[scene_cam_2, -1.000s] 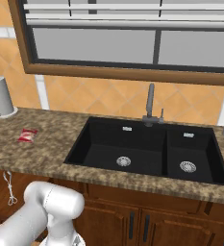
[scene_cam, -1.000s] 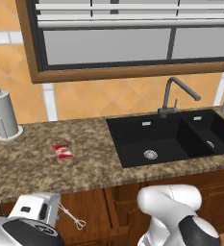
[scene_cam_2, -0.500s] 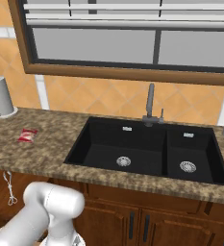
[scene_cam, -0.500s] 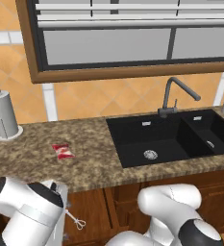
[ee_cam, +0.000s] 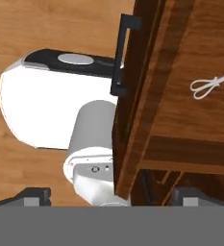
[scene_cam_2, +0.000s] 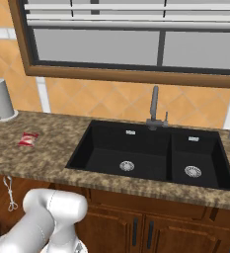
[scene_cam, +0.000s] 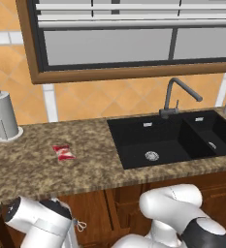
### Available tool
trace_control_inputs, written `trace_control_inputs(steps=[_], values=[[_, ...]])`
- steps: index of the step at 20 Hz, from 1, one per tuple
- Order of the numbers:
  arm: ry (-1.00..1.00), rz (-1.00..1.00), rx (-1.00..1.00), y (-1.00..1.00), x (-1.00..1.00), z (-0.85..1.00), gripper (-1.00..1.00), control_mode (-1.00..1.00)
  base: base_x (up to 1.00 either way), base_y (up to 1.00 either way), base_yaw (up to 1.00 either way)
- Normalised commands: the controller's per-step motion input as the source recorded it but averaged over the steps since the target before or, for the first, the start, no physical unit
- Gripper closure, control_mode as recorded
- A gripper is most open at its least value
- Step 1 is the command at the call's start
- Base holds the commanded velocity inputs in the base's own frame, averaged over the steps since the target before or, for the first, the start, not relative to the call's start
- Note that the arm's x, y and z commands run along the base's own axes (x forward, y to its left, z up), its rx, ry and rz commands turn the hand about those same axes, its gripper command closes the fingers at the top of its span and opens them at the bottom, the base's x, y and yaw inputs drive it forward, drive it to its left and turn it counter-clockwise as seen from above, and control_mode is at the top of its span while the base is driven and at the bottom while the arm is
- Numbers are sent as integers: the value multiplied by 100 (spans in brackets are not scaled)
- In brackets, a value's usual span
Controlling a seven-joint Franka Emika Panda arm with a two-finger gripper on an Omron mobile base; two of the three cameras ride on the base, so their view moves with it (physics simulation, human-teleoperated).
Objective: Pick the tongs from the drawer and place it on the counter.
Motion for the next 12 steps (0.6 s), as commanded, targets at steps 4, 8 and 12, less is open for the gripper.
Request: trace_control_inputs(steps=[4,8,12], values=[[25,14,6,0,19,-59,-100,-100,0,0,0],[26,14,6,1,27,-19,-100,-100,0,0,0],[19,15,1,1,8,-35,-100,-100,0,0,0]])
